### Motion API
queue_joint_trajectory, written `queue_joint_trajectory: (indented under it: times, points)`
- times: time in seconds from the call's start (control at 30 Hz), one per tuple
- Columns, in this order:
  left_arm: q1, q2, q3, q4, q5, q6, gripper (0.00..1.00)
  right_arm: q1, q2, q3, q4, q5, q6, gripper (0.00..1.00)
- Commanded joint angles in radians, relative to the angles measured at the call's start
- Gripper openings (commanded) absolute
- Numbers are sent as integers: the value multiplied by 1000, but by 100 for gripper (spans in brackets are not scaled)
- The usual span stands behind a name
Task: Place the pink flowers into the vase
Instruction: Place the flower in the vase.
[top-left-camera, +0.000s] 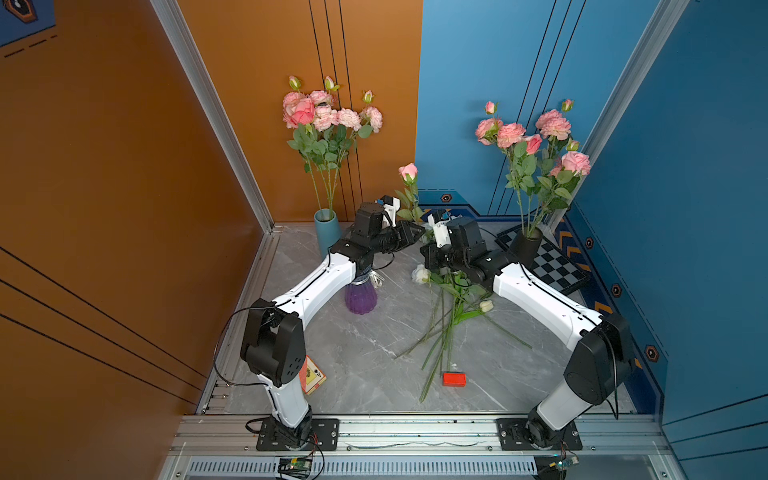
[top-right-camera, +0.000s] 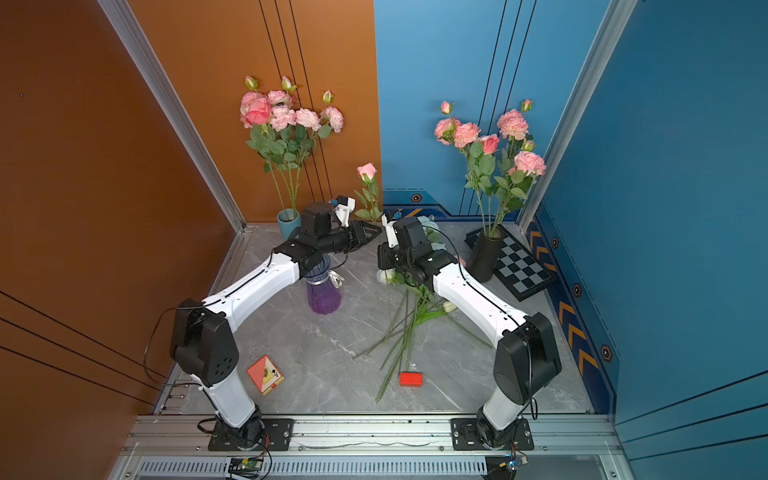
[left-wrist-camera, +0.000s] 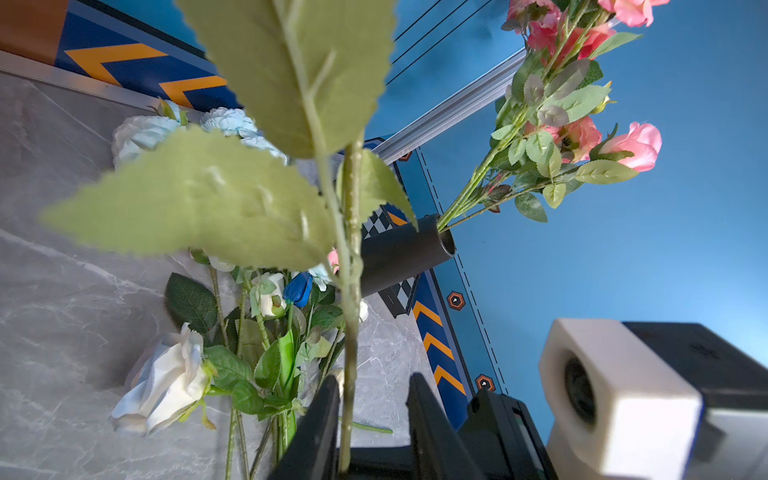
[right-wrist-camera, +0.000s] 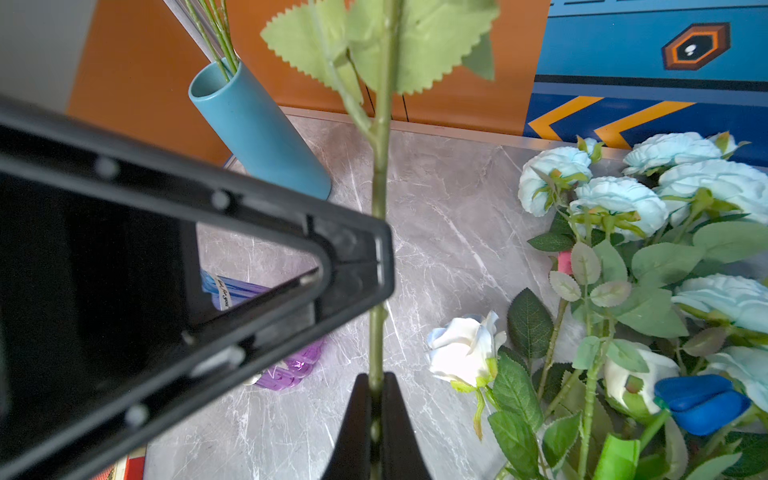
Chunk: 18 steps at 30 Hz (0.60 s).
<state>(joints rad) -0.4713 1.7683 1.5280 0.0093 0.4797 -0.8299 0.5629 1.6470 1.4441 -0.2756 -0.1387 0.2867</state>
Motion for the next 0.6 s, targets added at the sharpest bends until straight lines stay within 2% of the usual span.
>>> queue_joint_trajectory:
  times: [0.0,0.27,0.37,0.57]
  points:
    - [-10,7,12,24,10,15,27,6,-19,-5,26,-21,7,1]
    - [-12,3,9,26,-5,28,26,12,-25,-10,26,-27,8,1]
    - [-11,5,8,26,-8,29,31,12,-30,-10,26,-24,8,1]
    - [-13,5,6,26,-16,39,30,11,-33,-10,26,-27,9,1]
